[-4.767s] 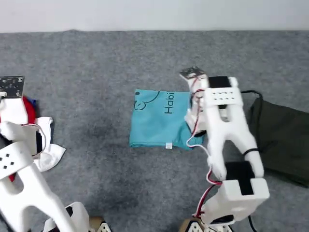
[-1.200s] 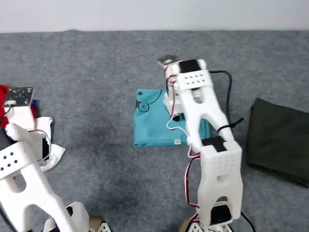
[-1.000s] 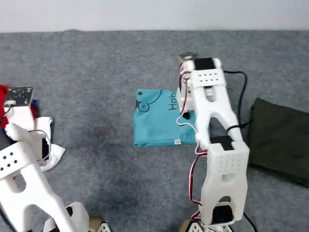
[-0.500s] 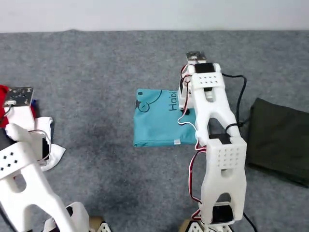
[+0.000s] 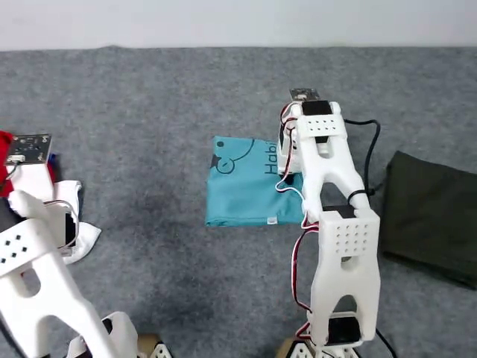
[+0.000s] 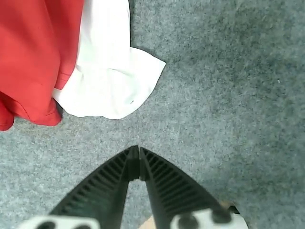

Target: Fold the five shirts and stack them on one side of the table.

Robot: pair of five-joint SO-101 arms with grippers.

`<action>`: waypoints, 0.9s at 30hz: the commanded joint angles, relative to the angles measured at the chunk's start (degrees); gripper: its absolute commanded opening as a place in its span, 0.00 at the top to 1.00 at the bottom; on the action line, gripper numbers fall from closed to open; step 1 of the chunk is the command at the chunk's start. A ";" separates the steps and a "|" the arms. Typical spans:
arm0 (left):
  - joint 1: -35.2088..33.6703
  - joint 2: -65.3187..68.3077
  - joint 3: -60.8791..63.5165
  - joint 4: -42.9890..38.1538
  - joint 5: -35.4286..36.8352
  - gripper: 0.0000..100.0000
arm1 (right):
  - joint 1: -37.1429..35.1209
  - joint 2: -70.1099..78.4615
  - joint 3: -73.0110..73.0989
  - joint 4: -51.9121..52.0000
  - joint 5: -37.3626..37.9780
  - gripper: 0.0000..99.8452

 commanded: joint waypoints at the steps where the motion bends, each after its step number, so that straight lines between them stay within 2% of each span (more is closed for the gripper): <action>1: 0.09 -1.67 -0.57 0.26 -0.62 1.00 | 1.01 -5.41 -2.81 3.47 3.60 0.99; 5: 0.09 -1.67 -0.57 0.26 -0.62 1.00 | 2.59 -9.36 -2.81 6.90 12.31 0.99; 9: 0.09 -1.67 -0.57 0.44 -0.62 1.00 | 7.96 -10.95 -2.81 6.99 30.42 0.99; 13: 0.09 -1.67 -0.57 0.35 -0.62 1.00 | 11.47 -10.33 -2.90 -2.51 49.93 0.99; 17: 0.18 -1.67 -0.57 0.35 -0.62 1.00 | 11.47 -9.80 -2.90 -13.93 62.07 0.99; 21: 0.18 -1.67 -0.48 0.62 -0.62 1.00 | 8.66 -8.04 -2.90 -19.30 67.69 0.99; 27: 0.09 -1.67 -0.48 0.70 -0.53 1.00 | 5.76 -7.16 -2.90 -20.44 67.52 0.98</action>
